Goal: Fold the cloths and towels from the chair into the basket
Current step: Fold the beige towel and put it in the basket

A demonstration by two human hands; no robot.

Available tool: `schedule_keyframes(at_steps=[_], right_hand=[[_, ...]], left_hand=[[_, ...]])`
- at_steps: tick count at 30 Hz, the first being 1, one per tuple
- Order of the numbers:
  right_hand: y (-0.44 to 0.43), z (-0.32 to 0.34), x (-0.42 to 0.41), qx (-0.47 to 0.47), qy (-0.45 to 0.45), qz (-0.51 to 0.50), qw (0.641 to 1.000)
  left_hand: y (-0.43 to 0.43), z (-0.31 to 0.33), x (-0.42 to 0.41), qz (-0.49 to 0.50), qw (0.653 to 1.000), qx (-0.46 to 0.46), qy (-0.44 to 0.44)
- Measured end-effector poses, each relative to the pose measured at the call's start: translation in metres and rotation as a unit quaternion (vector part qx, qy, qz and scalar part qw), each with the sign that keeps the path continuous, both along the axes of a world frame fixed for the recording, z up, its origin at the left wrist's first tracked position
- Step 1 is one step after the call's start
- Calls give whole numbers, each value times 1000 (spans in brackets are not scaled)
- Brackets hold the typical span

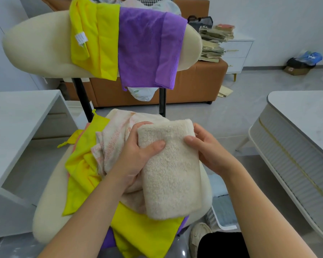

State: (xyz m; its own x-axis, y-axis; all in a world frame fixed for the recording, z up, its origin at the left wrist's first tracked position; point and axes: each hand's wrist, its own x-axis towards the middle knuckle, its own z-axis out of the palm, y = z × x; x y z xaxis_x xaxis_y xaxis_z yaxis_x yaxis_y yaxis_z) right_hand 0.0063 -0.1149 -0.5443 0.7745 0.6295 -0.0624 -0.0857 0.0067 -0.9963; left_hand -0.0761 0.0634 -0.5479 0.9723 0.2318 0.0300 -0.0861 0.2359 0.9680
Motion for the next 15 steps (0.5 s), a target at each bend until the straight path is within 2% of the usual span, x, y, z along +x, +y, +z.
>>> schedule_keyframes(at_steps=[7,10,15], right_hand=[[6,0,-4,-40,21,80,996],[9,-3,-9,-44,31,95,994],[10,-5,-8,7,23,56,998]], left_hand=[[23,-1,-7,10,986,162,-48],[25,0,-10,5,978,199,-61],[36,7,-14,-26,969,222,-101]])
